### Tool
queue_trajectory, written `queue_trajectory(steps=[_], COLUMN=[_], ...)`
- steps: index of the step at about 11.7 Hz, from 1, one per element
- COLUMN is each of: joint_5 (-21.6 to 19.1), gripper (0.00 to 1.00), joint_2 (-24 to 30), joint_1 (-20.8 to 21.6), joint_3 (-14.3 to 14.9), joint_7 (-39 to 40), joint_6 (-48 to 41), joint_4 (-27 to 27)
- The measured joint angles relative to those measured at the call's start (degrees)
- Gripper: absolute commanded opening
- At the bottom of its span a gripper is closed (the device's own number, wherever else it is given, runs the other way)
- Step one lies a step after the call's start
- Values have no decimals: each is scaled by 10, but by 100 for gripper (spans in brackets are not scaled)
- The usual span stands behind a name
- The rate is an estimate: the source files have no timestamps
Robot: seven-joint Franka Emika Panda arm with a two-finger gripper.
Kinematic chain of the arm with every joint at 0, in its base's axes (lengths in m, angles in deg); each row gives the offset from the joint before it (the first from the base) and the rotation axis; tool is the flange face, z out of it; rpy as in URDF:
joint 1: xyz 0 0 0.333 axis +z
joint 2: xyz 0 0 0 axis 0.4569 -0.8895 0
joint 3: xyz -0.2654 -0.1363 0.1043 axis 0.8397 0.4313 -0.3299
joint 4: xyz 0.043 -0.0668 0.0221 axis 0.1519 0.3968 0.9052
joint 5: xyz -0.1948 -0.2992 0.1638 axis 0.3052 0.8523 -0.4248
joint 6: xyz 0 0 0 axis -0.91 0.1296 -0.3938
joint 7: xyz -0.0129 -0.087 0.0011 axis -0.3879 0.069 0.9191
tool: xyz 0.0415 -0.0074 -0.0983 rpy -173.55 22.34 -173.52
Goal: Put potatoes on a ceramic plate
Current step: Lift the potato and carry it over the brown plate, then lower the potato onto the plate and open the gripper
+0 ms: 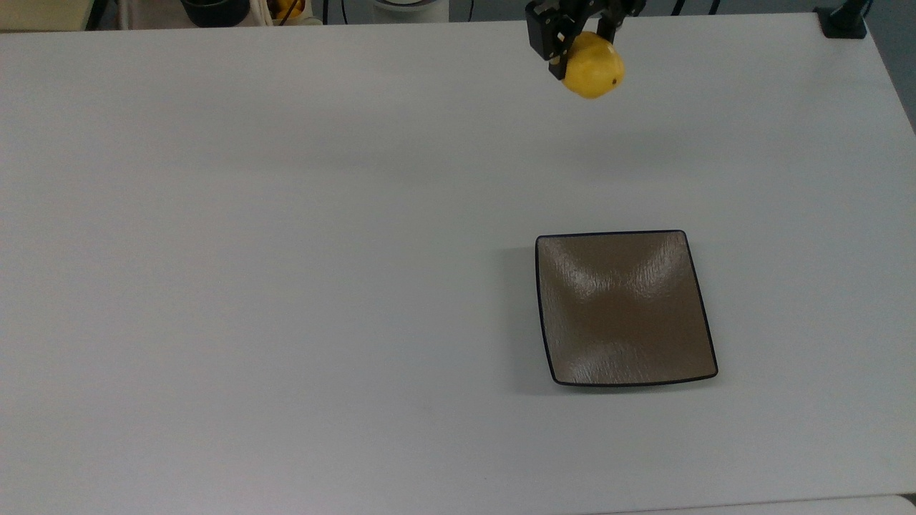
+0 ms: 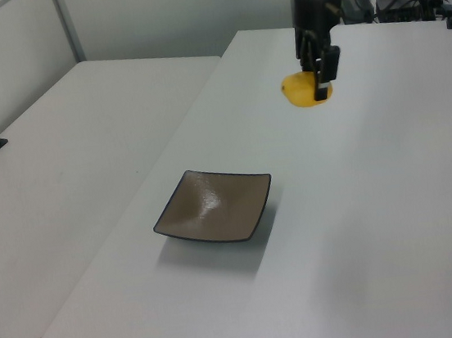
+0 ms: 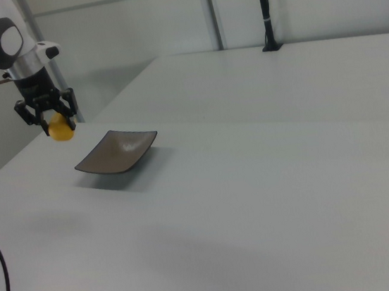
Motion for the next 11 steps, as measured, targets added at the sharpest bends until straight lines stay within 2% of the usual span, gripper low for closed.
queue_trajectory(steps=[3, 5, 8, 11], joint_5=[0, 7, 32, 51], gripper=[1, 2, 3, 5], joint_2=[-58, -91, -148, -201], joint_1=[7, 17, 40, 42], joint_3=[3, 8, 33, 36], joint_7=[-59, -89, -119, -136], joint_6=[68, 133, 230, 305], joint_4=[-48, -52, -53, -54])
